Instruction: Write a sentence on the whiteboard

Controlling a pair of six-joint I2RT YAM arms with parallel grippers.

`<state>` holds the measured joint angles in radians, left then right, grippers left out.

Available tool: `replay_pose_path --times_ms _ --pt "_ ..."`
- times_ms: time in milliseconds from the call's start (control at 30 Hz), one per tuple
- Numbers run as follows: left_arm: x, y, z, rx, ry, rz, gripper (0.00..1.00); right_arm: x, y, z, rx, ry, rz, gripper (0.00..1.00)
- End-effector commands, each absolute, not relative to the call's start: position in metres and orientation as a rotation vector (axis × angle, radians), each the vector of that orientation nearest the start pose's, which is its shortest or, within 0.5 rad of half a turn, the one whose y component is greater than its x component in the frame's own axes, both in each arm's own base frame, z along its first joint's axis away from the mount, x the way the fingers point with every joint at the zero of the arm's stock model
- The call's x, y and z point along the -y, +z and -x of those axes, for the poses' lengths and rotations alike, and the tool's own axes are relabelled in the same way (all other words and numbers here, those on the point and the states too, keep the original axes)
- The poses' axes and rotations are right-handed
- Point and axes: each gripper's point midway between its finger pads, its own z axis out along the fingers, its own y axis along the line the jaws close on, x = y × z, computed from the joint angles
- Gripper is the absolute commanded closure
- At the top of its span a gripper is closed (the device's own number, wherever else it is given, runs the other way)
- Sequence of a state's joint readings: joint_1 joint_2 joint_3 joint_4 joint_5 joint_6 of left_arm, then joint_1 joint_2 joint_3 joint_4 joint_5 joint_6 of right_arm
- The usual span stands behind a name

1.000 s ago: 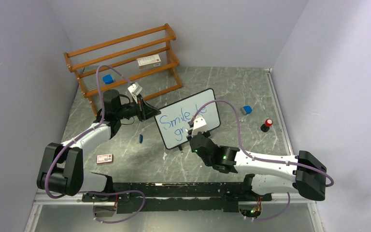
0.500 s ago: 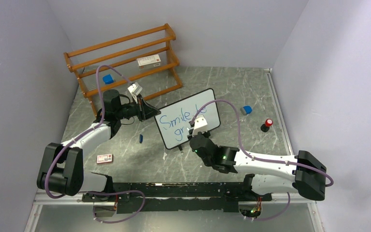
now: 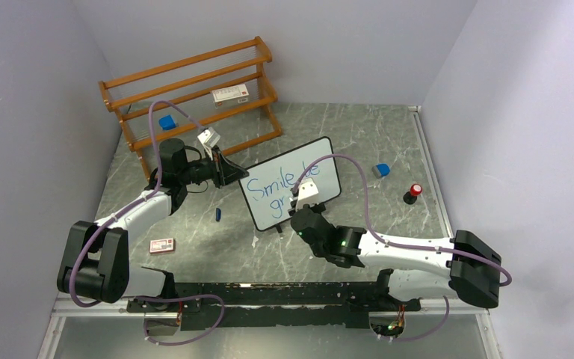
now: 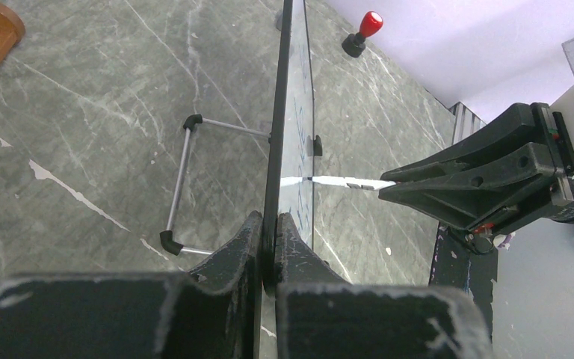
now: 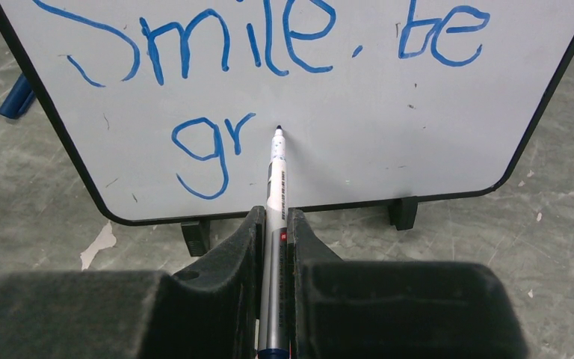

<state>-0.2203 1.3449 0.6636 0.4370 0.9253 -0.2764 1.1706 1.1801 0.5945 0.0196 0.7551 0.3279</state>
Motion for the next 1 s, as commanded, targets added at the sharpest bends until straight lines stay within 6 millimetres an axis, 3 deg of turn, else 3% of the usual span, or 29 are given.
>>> replay_pose_path --times_ms 0,233,967 --pt "0.216 0.171 -0.309 -1.789 -1.147 -0.648 0.95 -0.248 0.138 -0.232 -1.89 0.169 0.359 1.0" --pt "0.216 0.171 -0.309 -1.789 -1.148 -0.647 0.95 -0.254 0.142 -0.233 -1.881 0.182 0.377 1.0" --pt "0.216 0.171 -0.31 -1.787 -1.15 -0.644 0.95 -0.259 0.123 -0.22 -1.941 0.211 0.498 1.0"
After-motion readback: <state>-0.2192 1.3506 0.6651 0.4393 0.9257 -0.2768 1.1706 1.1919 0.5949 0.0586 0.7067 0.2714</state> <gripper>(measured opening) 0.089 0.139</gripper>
